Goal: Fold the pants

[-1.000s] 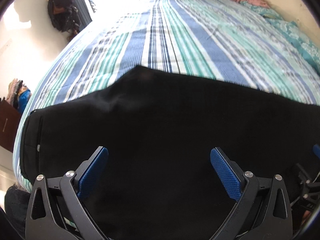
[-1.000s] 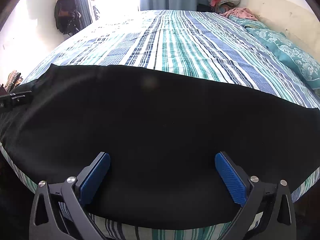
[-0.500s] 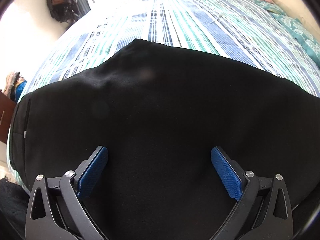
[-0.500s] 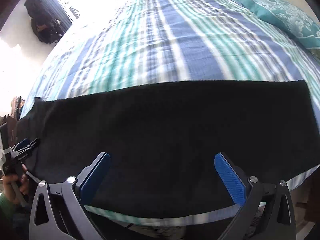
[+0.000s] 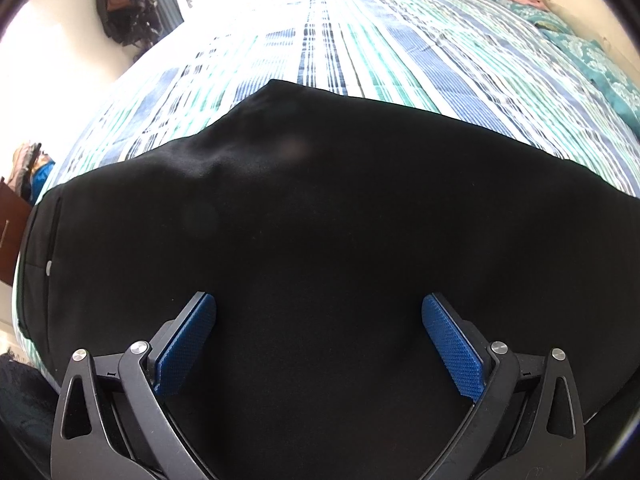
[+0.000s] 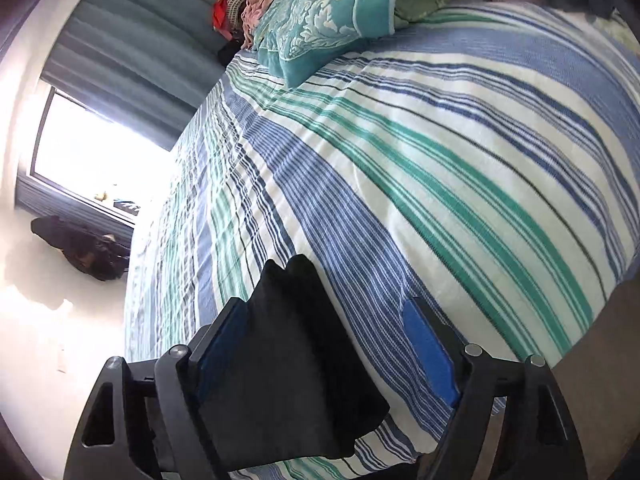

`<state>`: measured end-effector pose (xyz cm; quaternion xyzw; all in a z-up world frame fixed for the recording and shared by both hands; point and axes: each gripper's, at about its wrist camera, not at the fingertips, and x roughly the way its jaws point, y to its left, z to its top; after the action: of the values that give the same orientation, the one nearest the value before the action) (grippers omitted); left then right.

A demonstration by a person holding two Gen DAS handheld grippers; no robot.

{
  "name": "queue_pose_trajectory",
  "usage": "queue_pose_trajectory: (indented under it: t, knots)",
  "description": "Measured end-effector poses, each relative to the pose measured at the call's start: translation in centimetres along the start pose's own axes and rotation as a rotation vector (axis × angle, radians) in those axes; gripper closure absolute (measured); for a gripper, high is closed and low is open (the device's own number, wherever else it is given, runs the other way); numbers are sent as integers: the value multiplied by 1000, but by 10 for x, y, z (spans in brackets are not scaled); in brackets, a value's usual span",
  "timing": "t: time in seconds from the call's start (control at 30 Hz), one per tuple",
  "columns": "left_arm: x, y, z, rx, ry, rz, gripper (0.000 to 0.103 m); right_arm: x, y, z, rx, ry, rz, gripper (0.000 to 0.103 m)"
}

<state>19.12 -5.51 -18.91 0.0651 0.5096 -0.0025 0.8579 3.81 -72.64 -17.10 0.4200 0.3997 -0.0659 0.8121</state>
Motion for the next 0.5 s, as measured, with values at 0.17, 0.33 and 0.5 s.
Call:
queue_pose_trajectory:
  t: [0.17,0.33,0.5]
  knots:
    - [1,1,1,0,2,-3,0,23,6,-6,-4,118,156,36]
    - [2,1,1,-4,2,0,0,43,14,-7,-66,218,131,36]
    - [2,1,2,-7,4,1,0,59,12,2,-25,268,148,34]
